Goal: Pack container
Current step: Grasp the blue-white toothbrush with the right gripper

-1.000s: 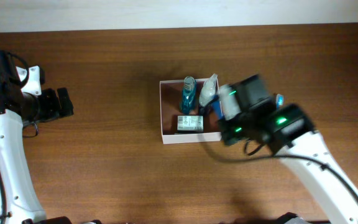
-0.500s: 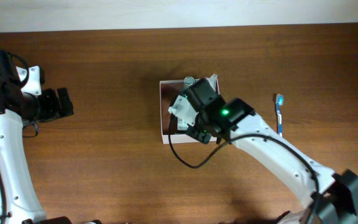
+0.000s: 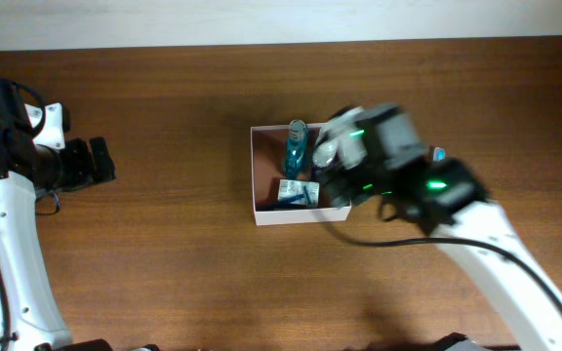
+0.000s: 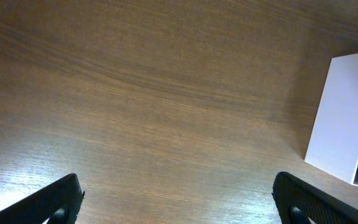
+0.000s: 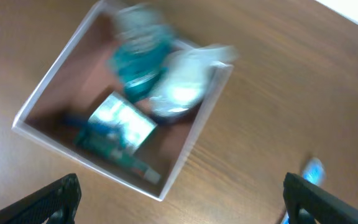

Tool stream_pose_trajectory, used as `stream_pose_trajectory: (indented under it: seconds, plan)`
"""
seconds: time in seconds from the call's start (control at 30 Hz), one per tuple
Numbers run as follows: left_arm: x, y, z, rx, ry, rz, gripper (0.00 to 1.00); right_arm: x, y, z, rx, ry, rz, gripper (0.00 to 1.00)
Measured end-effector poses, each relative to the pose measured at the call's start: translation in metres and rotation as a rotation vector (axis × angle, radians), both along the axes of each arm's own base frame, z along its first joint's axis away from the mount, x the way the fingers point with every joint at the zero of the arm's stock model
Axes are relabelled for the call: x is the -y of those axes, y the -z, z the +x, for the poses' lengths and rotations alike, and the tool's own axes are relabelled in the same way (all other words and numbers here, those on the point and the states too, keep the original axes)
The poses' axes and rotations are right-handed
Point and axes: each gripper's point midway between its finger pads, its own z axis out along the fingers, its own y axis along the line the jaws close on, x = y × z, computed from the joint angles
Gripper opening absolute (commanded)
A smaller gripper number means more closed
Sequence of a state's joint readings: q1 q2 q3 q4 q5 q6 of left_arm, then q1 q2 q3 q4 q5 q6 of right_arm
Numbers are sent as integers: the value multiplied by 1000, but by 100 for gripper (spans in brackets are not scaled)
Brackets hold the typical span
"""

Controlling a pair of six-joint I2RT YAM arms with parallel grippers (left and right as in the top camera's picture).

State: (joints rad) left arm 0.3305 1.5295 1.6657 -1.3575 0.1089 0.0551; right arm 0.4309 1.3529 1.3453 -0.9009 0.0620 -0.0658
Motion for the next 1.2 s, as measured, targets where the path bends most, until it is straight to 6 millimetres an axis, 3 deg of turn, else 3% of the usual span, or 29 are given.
stream_pose_trajectory:
  seconds: [0.1, 0.23, 0.33, 0.43, 0.57, 0.67, 0.93, 1.07, 1.2]
  plan:
    - [0, 0, 0, 0, 0, 0, 100, 56, -12, 10, 0, 251, 84, 99]
    - [0, 0, 0, 0, 0, 0, 100, 124, 7, 23, -66, 517, 138, 99]
    - [0, 0, 0, 0, 0, 0, 100, 155, 40, 35, -151, 630, 135, 96]
    - [0, 0, 0, 0, 0, 0, 100, 186, 106, 46, -313, 734, 114, 95]
    - [0, 0, 0, 0, 0, 0, 100, 205, 162, 48, -438, 790, 93, 94]
    - [0, 0, 0, 0, 0, 0, 100, 213, 193, 47, -499, 812, 86, 80]
    - [0, 0, 0, 0, 0, 0, 100, 214, 227, 45, -570, 817, 73, 58]
    - [0, 0, 0, 0, 0, 0, 100, 213, 234, 43, -590, 817, 71, 47]
    - [0, 0, 0, 0, 0, 0, 100, 212, 236, 41, -604, 816, 71, 43]
